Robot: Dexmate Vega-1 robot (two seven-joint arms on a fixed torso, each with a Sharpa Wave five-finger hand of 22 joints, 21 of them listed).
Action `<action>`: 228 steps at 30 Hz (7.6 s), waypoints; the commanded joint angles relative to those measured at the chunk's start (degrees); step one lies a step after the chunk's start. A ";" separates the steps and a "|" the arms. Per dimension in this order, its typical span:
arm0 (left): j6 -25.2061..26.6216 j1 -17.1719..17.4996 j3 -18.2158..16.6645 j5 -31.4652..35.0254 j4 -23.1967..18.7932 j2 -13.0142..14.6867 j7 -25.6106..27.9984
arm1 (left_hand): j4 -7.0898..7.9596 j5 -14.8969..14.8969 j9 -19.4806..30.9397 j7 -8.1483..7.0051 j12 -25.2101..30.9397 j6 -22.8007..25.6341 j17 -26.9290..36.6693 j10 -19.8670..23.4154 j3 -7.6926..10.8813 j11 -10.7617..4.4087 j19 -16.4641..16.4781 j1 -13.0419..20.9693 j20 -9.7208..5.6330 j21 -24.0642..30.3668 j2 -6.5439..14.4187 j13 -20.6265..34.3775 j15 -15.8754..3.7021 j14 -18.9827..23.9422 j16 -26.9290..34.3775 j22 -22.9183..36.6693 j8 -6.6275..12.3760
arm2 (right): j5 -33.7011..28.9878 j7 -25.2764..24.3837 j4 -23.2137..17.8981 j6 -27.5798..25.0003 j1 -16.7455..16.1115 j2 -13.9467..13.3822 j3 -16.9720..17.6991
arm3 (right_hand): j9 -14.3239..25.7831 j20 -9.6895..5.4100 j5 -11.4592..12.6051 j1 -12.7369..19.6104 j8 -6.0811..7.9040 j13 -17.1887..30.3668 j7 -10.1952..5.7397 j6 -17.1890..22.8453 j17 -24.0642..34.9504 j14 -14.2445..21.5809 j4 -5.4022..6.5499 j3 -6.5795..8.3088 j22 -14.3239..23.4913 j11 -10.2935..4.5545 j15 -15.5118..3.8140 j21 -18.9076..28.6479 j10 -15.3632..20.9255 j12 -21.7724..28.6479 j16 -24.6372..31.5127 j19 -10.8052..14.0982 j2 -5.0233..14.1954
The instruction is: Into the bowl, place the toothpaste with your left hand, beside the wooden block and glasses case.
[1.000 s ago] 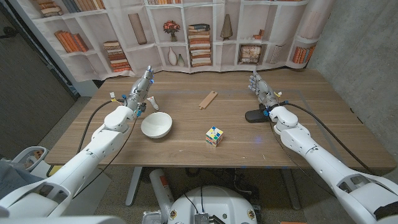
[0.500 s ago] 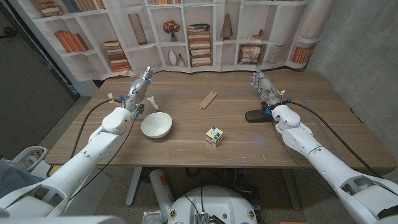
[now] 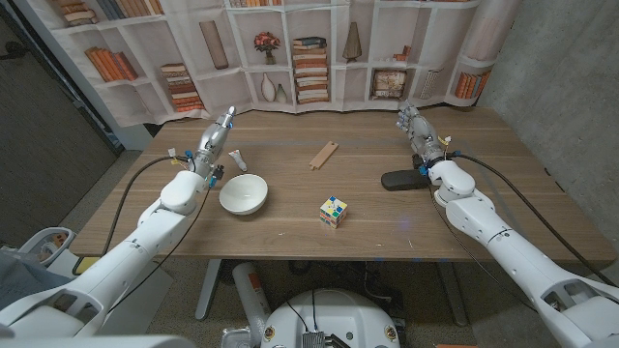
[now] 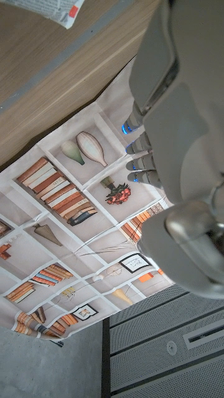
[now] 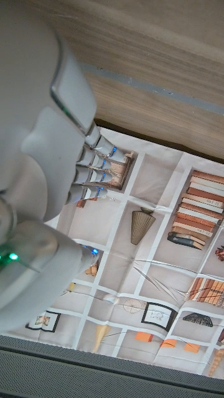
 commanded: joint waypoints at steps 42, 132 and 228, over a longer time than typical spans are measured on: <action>6.18 2.33 -0.66 15.72 -4.19 7.04 13.41 | -2.41 2.31 0.13 -0.40 0.08 2.18 0.16 2.13 0.77 -1.54 -0.65 4.62 2.25 -0.15 0.43 0.38 -0.91 1.56 -0.22 0.12 0.17 | -1.96 -6.03 -5.33 -1.70 -2.20 -0.52 1.15 | 0.29 -0.04 -0.19 -0.38 0.08 0.22 0.09 0.74 0.30 0.58 -0.32 -0.42 0.23 0.10 -0.06 -1.30 0.71 0.27 -0.22 0.54 0.33; 40.29 6.11 2.14 35.48 -24.83 18.89 18.40 | -12.57 5.28 0.39 -2.59 -0.73 1.04 0.16 3.43 3.92 -4.50 0.77 21.66 2.56 -0.72 -1.96 0.62 -2.48 1.88 -0.78 0.14 -0.90 | -1.89 -8.11 -9.94 -2.28 -4.54 -1.80 3.06 | 0.29 0.15 -0.10 -1.36 -0.05 0.24 0.03 0.90 0.30 0.74 -0.34 -1.15 0.29 0.07 -0.13 -3.52 1.00 0.10 -0.39 0.73 0.35; 58.76 -7.21 17.72 63.25 -31.73 24.76 -12.60 | -13.10 3.96 0.67 -6.63 -1.19 -2.05 0.02 4.35 0.70 -8.54 1.68 29.20 5.37 -0.61 -5.79 0.71 -2.49 1.17 -0.69 0.19 -1.74 | -1.70 -13.23 -11.79 -2.65 -4.88 0.91 4.24 | 0.33 0.51 -0.02 -2.58 0.18 0.28 0.22 2.50 0.34 2.51 -0.30 -2.13 0.38 0.26 0.13 -5.66 2.99 0.49 -0.18 2.37 0.34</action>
